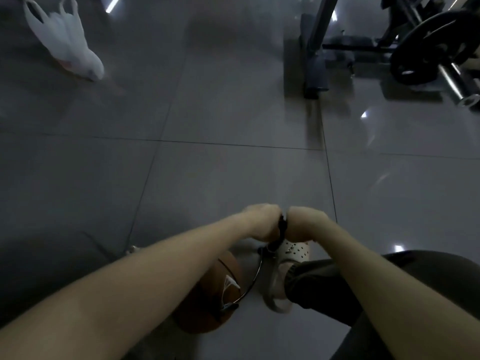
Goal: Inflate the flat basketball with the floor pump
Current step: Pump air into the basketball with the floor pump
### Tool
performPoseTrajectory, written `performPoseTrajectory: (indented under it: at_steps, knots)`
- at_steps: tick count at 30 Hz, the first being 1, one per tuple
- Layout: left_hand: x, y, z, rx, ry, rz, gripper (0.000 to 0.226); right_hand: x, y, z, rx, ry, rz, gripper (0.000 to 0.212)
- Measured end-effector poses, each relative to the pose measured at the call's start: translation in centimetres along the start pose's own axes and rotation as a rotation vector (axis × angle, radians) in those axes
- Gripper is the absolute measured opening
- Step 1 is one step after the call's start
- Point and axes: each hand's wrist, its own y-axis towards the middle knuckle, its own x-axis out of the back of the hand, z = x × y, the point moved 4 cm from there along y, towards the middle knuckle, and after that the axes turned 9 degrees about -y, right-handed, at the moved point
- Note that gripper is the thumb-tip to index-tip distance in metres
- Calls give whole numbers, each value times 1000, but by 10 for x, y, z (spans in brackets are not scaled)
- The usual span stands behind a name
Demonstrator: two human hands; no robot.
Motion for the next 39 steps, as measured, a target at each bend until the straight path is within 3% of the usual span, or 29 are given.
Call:
performPoseTrajectory:
  at_steps: [2,4,8,12,17,19,22,27,29,32,35,39]
  knots:
    - [-21,12,9,22,8,-9,10,-18,12,1,-37,-12,-26,14]
    - [-32,18,11,27,2,5,12,-25,13,0,-56,-17,-18,8]
    - [-27,14,8,45,27,61,13,-20,0,3,-34,23,58,23]
    - [36,-6,-22,-60,40,96,11,40,-34,-13,28,109,152,15]
    - [120,-36,-57,-107,-35,32,9,119,-81,-30,46,150,56,15]
    - [98,-32,-48,-80,-23,61,6,98,-71,-22,29,95,81,9]
    - [41,-12,-20,-26,-57,40,23,42,-32,-7,29,17,63,5]
    - [-22,11,7,32,-24,-15,6,-15,8,-2,22,-44,12,17]
    - [-34,17,12,52,-17,0,17,-24,12,-1,-6,-57,-33,11]
    - [-34,18,12,52,-21,6,21,-23,10,1,-6,-46,-29,9]
    - [-24,7,3,39,1,74,14,-14,-9,3,11,-20,114,11]
    - [54,-16,-31,-52,-23,78,15,62,-47,-16,44,65,114,18]
